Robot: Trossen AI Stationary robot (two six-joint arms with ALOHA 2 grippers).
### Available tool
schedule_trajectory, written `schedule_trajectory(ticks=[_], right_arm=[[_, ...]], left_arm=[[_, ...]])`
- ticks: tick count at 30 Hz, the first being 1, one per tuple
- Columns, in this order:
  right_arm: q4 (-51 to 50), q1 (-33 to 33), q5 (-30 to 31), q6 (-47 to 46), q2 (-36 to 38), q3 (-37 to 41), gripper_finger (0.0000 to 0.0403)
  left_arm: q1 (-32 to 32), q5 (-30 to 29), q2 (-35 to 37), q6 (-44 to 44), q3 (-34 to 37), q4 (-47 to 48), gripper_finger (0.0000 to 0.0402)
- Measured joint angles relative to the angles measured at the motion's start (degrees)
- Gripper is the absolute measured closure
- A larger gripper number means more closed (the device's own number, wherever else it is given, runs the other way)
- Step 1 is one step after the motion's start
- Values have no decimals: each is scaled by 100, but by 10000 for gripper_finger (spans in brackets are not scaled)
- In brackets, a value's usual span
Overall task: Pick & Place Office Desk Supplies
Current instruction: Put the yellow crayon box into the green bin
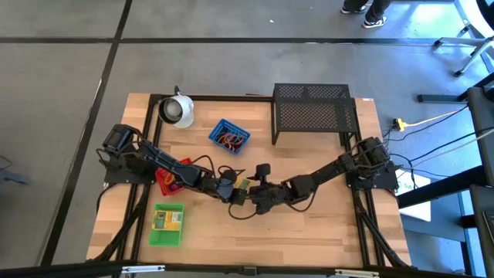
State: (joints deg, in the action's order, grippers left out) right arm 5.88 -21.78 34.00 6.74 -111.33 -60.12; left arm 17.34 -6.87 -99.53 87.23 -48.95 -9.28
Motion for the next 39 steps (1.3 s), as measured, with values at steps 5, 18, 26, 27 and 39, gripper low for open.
schedule_trajectory(ticks=[5,18,26,27,39], right_arm=[[-11,2,-55,-6,0,0,140],[345,-4,-792,-79,-308,-4,245],[-356,-4,-1153,-605,-284,-2,326],[-423,-5,-1211,-688,-262,-2,323],[-12,-46,-1410,-162,-279,-2,189]], left_arm=[[0,34,0,4,0,-11,400],[-138,259,0,-249,-7,-343,400],[-148,231,432,-1510,-9,720,399],[-157,79,511,-1782,-9,989,399],[-863,-450,483,-1185,-4,3391,399]])
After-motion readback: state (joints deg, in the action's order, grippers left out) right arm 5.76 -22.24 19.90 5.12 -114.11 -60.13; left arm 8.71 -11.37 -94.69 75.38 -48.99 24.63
